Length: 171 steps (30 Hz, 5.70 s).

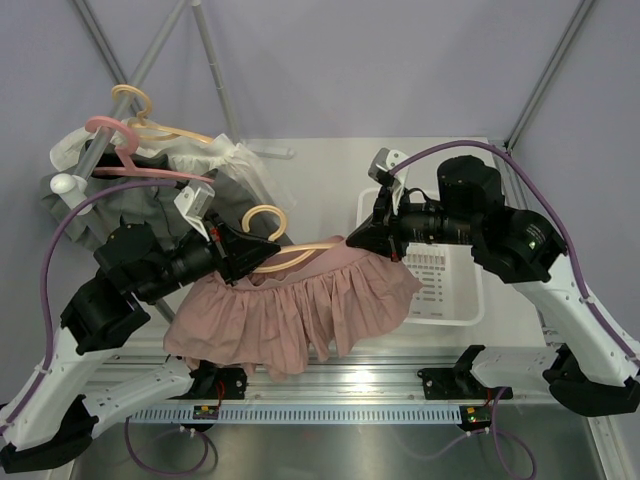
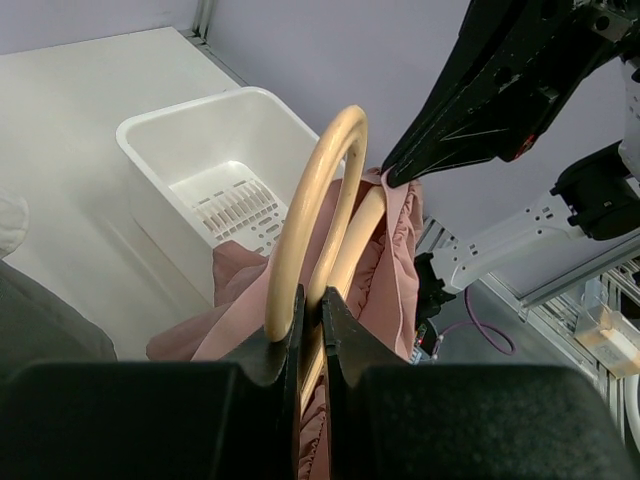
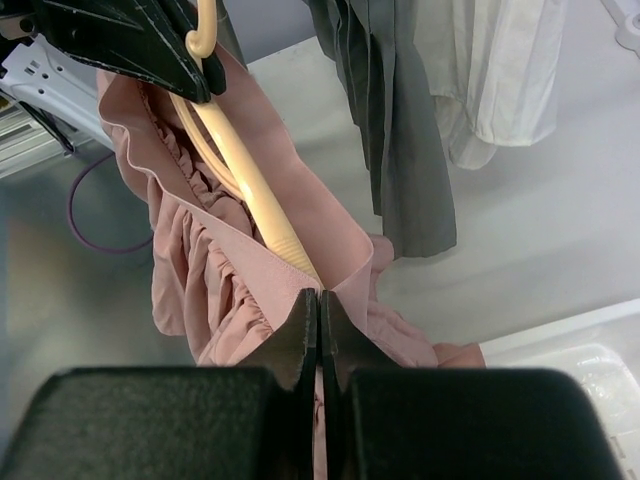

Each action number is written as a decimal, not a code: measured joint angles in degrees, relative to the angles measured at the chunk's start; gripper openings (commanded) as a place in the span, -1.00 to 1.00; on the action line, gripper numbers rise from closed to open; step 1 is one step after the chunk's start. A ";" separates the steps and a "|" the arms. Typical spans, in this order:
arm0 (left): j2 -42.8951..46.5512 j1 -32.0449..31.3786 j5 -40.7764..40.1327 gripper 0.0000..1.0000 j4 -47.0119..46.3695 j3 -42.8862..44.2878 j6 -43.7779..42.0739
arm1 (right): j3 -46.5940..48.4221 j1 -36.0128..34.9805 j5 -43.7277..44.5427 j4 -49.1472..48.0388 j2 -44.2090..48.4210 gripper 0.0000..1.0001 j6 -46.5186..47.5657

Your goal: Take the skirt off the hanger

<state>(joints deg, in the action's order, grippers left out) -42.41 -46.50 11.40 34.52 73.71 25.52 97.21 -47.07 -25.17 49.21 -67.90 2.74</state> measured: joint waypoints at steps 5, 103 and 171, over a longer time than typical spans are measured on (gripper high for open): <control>0.04 -0.02 -0.31 -1.00 0.02 0.00 0.00 | -2.84 0.00 0.76 -1.16 2.08 -1.00 -0.63; 2.69 -0.26 -9.73 -1.00 -34.69 -9.38 9.97 | -39.32 6.03 5.81 -18.67 20.72 -1.00 -19.76; 11.63 -0.22 -5.31 -1.00 -24.76 -10.25 9.38 | 22.25 20.90 26.47 2.67 2.56 -1.00 -2.64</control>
<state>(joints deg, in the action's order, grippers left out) -30.79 -46.72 6.09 9.76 63.46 34.89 119.46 -26.17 1.30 51.88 -65.34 0.10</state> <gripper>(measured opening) 0.088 0.011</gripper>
